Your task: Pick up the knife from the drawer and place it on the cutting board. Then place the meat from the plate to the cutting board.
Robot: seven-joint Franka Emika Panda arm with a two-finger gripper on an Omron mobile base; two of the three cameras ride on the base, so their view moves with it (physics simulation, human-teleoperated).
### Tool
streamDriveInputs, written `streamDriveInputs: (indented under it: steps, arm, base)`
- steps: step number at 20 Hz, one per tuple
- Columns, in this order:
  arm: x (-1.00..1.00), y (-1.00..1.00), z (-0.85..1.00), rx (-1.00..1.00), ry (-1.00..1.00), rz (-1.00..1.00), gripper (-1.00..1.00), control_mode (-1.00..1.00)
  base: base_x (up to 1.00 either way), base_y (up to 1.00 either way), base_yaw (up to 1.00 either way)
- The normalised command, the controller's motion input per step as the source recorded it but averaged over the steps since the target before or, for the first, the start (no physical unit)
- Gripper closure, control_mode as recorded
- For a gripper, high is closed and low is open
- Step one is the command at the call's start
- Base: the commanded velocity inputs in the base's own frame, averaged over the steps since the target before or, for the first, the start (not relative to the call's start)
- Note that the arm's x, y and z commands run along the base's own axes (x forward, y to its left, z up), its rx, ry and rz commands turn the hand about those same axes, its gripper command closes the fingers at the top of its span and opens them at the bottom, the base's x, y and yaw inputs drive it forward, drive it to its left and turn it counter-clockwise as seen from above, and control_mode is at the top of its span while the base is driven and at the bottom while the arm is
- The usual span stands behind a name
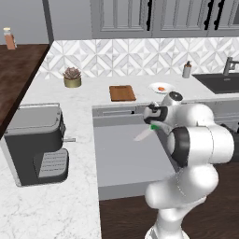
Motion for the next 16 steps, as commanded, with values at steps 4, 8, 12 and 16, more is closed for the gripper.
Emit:
streamDriveInputs:
  steps: [4,8,12,16]
  arm:
    - [-1.00,-0.14,1.00,0.00,0.02,-0.09,1.00,-1.00]
    - [-0.77,0.00,0.95,0.00,-0.14,-0.06,1.00,-1.00]
    - [-0.12,0.00,0.27,0.00,-0.07,-0.05,1.00,-1.00]
    - [-0.49,-0.02,0.00,0.00,0.00,0.00,1.00,-1.00]
  base:
    - [0.00,0.00,0.00]
    - [0.00,0.00,0.00]
    - [0.00,0.00,0.00]
    - [0.00,0.00,0.00]
